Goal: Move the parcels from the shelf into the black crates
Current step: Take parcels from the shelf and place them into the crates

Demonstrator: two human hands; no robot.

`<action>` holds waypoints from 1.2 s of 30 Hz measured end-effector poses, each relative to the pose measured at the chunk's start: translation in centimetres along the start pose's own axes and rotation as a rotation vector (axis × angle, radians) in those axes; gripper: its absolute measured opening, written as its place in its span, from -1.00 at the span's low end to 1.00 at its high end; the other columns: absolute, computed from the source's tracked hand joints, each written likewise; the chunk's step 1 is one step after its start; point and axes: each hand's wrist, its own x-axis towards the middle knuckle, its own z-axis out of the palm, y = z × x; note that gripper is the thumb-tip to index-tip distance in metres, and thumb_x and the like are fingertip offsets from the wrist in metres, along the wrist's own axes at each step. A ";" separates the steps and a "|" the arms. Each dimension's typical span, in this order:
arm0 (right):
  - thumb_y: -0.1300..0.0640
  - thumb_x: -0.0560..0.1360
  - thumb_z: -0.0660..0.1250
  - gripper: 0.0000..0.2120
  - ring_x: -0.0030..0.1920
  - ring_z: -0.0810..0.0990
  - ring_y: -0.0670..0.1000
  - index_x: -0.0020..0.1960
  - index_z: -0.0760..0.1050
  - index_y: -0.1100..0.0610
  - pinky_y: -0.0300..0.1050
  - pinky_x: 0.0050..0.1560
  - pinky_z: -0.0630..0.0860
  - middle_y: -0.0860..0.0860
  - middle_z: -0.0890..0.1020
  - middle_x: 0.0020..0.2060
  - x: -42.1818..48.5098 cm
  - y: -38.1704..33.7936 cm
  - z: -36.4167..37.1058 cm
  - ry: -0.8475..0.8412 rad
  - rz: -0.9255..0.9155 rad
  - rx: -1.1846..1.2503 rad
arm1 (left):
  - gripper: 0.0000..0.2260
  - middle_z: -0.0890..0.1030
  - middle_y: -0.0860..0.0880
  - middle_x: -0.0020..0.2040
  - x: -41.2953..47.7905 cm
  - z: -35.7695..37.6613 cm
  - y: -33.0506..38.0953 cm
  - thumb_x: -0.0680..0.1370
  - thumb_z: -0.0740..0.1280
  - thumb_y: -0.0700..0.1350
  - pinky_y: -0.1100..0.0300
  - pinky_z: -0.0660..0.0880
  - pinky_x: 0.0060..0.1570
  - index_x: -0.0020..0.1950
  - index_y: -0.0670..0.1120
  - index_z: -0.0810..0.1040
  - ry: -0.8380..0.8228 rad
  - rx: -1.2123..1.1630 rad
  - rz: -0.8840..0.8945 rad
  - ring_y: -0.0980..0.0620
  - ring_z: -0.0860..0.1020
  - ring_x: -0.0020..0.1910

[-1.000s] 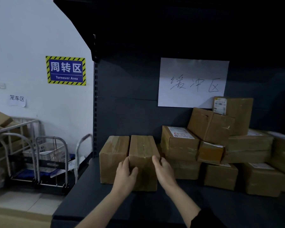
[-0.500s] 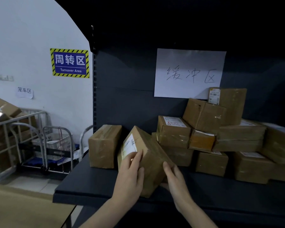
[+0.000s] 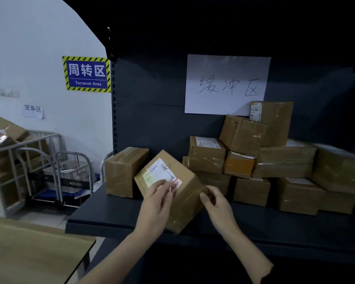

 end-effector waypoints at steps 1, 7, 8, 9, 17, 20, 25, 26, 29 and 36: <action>0.02 0.57 0.21 -0.74 0.12 0.44 -0.09 0.25 0.41 0.00 -0.28 -0.02 0.34 -0.03 0.50 0.13 0.2 -0.1 -0.1 -0.002 -0.001 -0.019 | -0.65 0.32 0.06 0.34 -0.3 -0.3 -0.3 0.60 0.18 -0.10 0.22 0.26 0.30 0.39 -0.05 0.37 0.054 -0.042 -0.110 0.10 0.27 0.36; -0.08 0.59 0.12 -0.63 0.17 0.41 -0.12 0.31 0.41 0.05 -0.20 0.18 0.31 -0.05 0.50 0.19 1.5 -3.1 -0.3 -0.030 -0.016 0.027 | -0.53 0.45 -0.03 0.30 -0.6 -0.9 -0.9 0.58 0.22 0.02 0.03 0.31 0.33 0.44 -0.11 0.26 0.049 -0.532 -0.770 -0.05 0.42 0.30; -0.10 0.58 0.11 -0.62 0.16 0.42 -0.12 0.30 0.42 0.04 -0.20 0.18 0.31 -0.07 0.51 0.17 1.7 -3.7 -0.2 -0.058 -0.014 0.026 | -0.58 0.55 -0.01 0.17 -0.5 -0.8 -0.7 0.58 0.22 0.03 0.05 0.38 0.26 0.38 -0.12 0.34 0.007 -0.648 -0.817 -0.04 0.50 0.18; -0.12 0.58 0.10 -0.61 0.15 0.44 -0.12 0.30 0.43 0.04 -0.19 0.16 0.33 -0.08 0.52 0.14 1.8 -4.1 0.0 -0.087 -0.014 0.020 | -0.63 0.59 -0.01 0.07 -0.5 -0.6 -0.4 0.58 0.21 0.03 0.07 0.44 0.16 0.33 -0.11 0.39 -0.017 -0.715 -0.835 -0.02 0.55 0.08; 0.04 0.54 0.26 -0.74 -0.04 0.53 -0.26 0.22 0.39 -0.02 -0.42 -0.19 0.44 -0.23 0.55 -0.06 -1.0 -3.2 -0.9 -0.094 -0.082 0.099 | -0.66 0.53 0.17 0.11 -0.7 -1.3 0.9 0.58 0.22 -0.12 0.35 0.43 -0.11 0.31 0.15 0.30 -0.037 -0.610 -0.451 0.22 0.50 0.07; 0.13 0.53 0.29 -0.61 0.10 0.53 -0.20 0.33 0.34 -0.01 -0.41 -0.06 0.41 -0.20 0.55 0.05 -0.9 -1.9 -0.6 -0.101 -0.061 0.081 | -0.57 0.53 0.26 0.10 0.3 -1.8 0.9 0.56 0.25 -0.24 0.35 0.52 -0.07 0.24 0.25 0.28 -0.130 -0.453 -0.265 0.25 0.54 0.10; 0.29 0.52 0.27 -0.42 0.27 0.41 -0.13 0.47 0.17 0.04 -0.26 0.23 0.35 -0.09 0.48 0.25 -0.5 -0.3 1.2 -0.130 -0.015 -0.002 | -0.43 0.46 0.24 0.19 0.9 -1.6 -1.3 0.52 0.30 -0.27 0.30 0.42 0.17 0.35 0.25 0.20 -0.147 -0.254 -0.233 0.21 0.44 0.22; 0.30 0.52 0.26 -0.40 0.29 0.40 -0.11 0.48 0.14 0.05 -0.24 0.26 0.34 -0.06 0.46 0.29 -0.4 -0.1 1.7 -0.135 -0.002 -0.020 | -0.39 0.44 0.20 0.20 0.8 -1.5 -1.8 0.52 0.30 -0.28 0.24 0.39 0.21 0.43 0.17 0.16 -0.135 -0.217 -0.262 0.16 0.42 0.24; 0.31 0.51 0.27 -0.39 0.35 0.38 -0.05 0.48 0.13 0.06 -0.16 0.34 0.32 -0.01 0.43 0.35 -0.2 0.6 2.8 -0.141 0.017 -0.069 | -0.33 0.43 0.16 0.20 0.5 -1.2 -3.0 0.51 0.29 -0.31 0.15 0.38 0.27 0.50 0.10 0.09 -0.104 -0.139 -0.310 0.08 0.42 0.26; 0.24 0.51 0.30 -0.35 0.41 0.31 -0.01 0.50 0.08 0.08 -0.09 0.42 0.27 0.02 0.36 0.41 -0.1 1.2 2.8 -0.148 0.031 -0.151 | -0.31 0.46 0.02 0.29 0.2 -1.3 -4.1 0.53 0.30 -0.27 0.21 0.37 0.22 0.51 0.13 0.03 -0.142 -0.074 -0.346 0.03 0.42 0.29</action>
